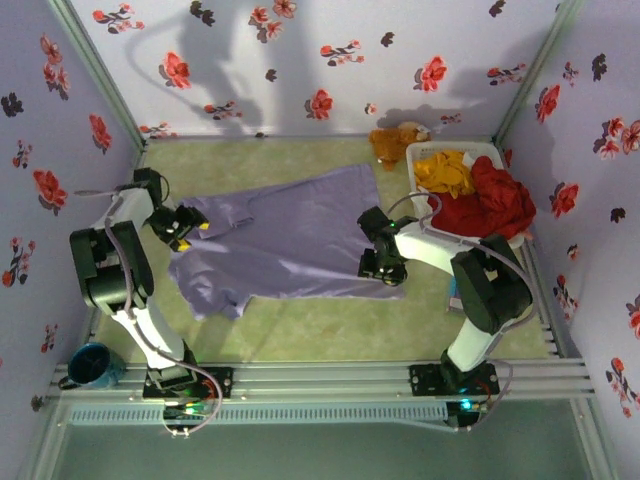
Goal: Fold and stack the t-shirts
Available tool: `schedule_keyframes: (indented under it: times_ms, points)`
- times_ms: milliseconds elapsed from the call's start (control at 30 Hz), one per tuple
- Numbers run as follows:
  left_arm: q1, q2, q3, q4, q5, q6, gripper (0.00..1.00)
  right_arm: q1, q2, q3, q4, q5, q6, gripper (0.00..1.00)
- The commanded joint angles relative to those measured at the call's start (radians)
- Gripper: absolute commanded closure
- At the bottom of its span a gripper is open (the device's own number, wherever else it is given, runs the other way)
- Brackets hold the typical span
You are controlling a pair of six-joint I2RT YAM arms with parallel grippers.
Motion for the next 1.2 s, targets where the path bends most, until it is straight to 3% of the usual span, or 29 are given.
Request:
schedule_keyframes:
  times_ms: [0,500,733,900,1167]
  points:
    - [-0.006,0.013,0.046,-0.033,-0.023,0.004,0.40,0.001,0.001,0.012,-0.058,0.031,-0.015,0.40]
    - [-0.042,0.131,0.045,0.099,0.023,-0.034,0.72,0.003,-0.019,0.055,-0.083,0.017,-0.019,0.40]
    - [-0.041,0.150,0.061,0.088,0.013,-0.025,1.00,0.003,-0.035,0.058,-0.094,0.026,-0.025,0.40]
    - [-0.039,0.196,0.210,0.086,0.048,-0.053,1.00,0.003,-0.063,0.073,-0.112,0.020,-0.030,0.40]
    - [-0.015,0.297,0.376,0.276,0.104,-0.294,1.00,0.003,-0.107,0.102,-0.150,0.025,-0.028,0.40]
